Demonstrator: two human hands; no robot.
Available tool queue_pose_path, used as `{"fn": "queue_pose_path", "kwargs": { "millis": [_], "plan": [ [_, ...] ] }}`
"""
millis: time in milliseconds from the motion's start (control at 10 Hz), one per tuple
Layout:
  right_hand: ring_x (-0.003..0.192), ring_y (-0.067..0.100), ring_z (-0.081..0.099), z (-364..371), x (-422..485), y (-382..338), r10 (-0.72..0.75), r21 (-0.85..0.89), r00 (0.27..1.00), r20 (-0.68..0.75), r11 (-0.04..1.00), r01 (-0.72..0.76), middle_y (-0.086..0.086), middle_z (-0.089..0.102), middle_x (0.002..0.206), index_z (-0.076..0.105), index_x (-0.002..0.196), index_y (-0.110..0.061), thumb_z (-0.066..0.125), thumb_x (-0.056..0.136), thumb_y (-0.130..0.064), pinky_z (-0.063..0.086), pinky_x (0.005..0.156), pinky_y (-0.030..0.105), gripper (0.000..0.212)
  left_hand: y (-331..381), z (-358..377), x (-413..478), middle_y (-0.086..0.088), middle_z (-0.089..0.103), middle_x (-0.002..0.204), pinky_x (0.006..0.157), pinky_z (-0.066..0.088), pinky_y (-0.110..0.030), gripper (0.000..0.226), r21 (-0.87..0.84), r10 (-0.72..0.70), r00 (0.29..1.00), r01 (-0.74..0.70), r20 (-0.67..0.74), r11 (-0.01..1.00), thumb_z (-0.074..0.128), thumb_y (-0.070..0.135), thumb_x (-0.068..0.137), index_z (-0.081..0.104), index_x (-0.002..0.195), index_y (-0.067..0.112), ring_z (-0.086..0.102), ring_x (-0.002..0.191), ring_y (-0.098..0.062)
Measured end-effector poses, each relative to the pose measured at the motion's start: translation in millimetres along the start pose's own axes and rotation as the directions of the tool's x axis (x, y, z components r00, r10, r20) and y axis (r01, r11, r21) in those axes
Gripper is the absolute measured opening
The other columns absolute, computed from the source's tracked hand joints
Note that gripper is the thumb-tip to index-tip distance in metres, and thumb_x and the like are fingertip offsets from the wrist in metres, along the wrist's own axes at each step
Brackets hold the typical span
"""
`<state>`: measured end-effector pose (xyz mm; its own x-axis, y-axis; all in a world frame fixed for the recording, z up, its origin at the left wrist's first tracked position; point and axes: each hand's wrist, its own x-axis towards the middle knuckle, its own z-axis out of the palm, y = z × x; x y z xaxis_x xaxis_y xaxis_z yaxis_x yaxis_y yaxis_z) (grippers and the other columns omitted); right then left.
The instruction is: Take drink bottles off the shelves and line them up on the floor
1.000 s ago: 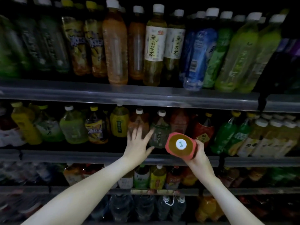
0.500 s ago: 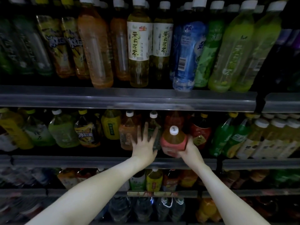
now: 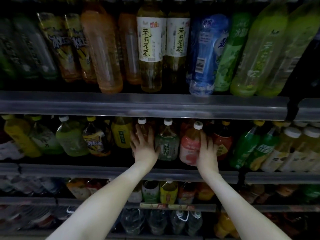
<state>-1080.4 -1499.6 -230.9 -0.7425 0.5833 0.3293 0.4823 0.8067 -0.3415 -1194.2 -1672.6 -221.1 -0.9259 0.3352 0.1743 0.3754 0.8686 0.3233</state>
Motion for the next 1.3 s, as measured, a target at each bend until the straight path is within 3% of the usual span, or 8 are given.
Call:
{"fn": "queue_pose_path", "kwargs": {
  "millis": [200, 500, 700, 800, 900, 1000, 1100, 1300],
  "plan": [
    [0.145, 0.034, 0.004, 0.5, 13.4, -16.6, 0.047, 0.185, 0.975, 0.217, 0.979, -0.088, 0.014, -0.005, 0.158, -0.010, 0.151, -0.019, 0.064, 0.086, -0.012, 0.020, 0.117, 0.041, 0.099, 0.8, 0.7, 1.7, -0.017, -0.024, 0.154, 0.114, 0.009, -0.058, 0.084, 0.009, -0.004, 1.000, 0.004, 0.009, 1.000, 0.048, 0.055, 0.090, -0.003, 0.152, 0.029, -0.014, 0.140, -0.048],
    [0.140, 0.040, 0.010, 9.1, 17.6, -25.0, 0.129, 0.230, 0.979, 0.157, 0.959, -0.163, 0.021, 0.003, 0.155, -0.003, 0.150, -0.013, 0.071, 0.082, -0.028, 0.024, 0.114, 0.050, 0.101, -5.5, 2.0, 0.1, -0.018, -0.026, 0.153, 0.114, 0.009, -0.061, 0.079, 0.004, 0.069, 0.998, -0.069, 0.000, 0.998, 0.046, 0.047, 0.093, -0.005, 0.151, 0.031, -0.016, 0.139, -0.050],
    [0.144, 0.038, 0.002, 13.0, 17.8, -23.1, 0.109, 0.150, 0.984, 0.144, 0.980, -0.131, 0.022, -0.006, 0.156, -0.012, 0.150, -0.014, 0.068, 0.085, -0.026, 0.021, 0.116, 0.046, 0.104, -32.3, 3.1, -14.7, -0.016, -0.023, 0.155, 0.114, 0.016, -0.060, 0.078, -0.071, 0.254, 0.967, -0.252, 0.014, 0.965, 0.050, 0.023, 0.092, 0.002, 0.152, 0.030, -0.026, 0.139, -0.045],
    [0.145, 0.038, -0.001, 14.8, 10.9, -29.8, 0.109, 0.154, 0.990, 0.087, 0.980, -0.122, 0.025, -0.006, 0.156, -0.012, 0.150, -0.012, 0.068, 0.084, -0.028, 0.014, 0.118, 0.047, 0.105, -52.9, 4.8, -25.1, -0.017, -0.013, 0.156, 0.114, 0.023, -0.052, 0.079, -0.116, 0.271, 0.962, -0.266, 0.032, 0.957, 0.053, 0.019, 0.091, 0.004, 0.153, 0.024, -0.010, 0.143, -0.042],
    [0.144, 0.041, -0.002, 19.2, -0.6, -39.3, 0.106, 0.171, 0.993, 0.059, 0.979, -0.114, 0.029, -0.006, 0.155, -0.010, 0.151, -0.008, 0.068, 0.084, -0.027, 0.007, 0.118, 0.047, 0.104, -67.4, -0.8, -28.0, -0.015, -0.004, 0.157, 0.106, 0.040, -0.043, 0.083, -0.245, 0.133, 0.984, -0.101, 0.119, 0.964, 0.055, 0.020, 0.091, -0.001, 0.152, 0.027, 0.024, 0.138, -0.041],
    [0.145, 0.040, -0.005, 21.1, -10.2, -45.2, 0.103, 0.119, 0.992, 0.068, 0.987, -0.110, 0.028, -0.009, 0.155, -0.010, 0.151, -0.009, 0.068, 0.084, -0.021, 0.007, 0.117, 0.046, 0.104, -62.6, -1.7, -27.3, -0.016, -0.008, 0.158, 0.105, 0.040, -0.044, 0.092, -0.212, 0.095, 0.962, -0.040, 0.257, 0.977, 0.056, 0.028, 0.091, -0.016, 0.149, 0.029, 0.030, 0.135, -0.040],
    [0.143, 0.039, 0.006, 11.6, -21.4, -44.9, 0.101, 0.098, 0.989, 0.106, 0.989, -0.112, 0.025, 0.000, 0.156, -0.001, 0.151, -0.009, 0.061, 0.088, -0.016, 0.017, 0.116, 0.042, 0.089, -23.9, -1.1, -41.0, -0.022, -0.012, 0.155, 0.118, 0.010, -0.051, 0.088, -0.068, 0.017, 0.969, 0.000, 0.245, 0.998, 0.052, 0.035, 0.092, -0.013, 0.150, 0.018, -0.001, 0.144, -0.039],
    [0.120, 0.024, 0.046, -17.9, -44.6, -2.7, 0.089, 0.209, 0.958, 0.272, 0.966, -0.149, 0.010, 0.048, 0.133, 0.045, 0.133, -0.009, 0.046, 0.098, -0.020, 0.045, 0.095, 0.035, 0.037, 45.8, 8.8, -65.6, -0.017, 0.009, 0.152, 0.111, 0.029, -0.040, 0.063, -0.266, 0.284, 0.915, -0.209, 0.286, 0.941, 0.048, 0.025, 0.095, 0.013, 0.147, 0.017, 0.016, 0.137, -0.034]
  ]
}}
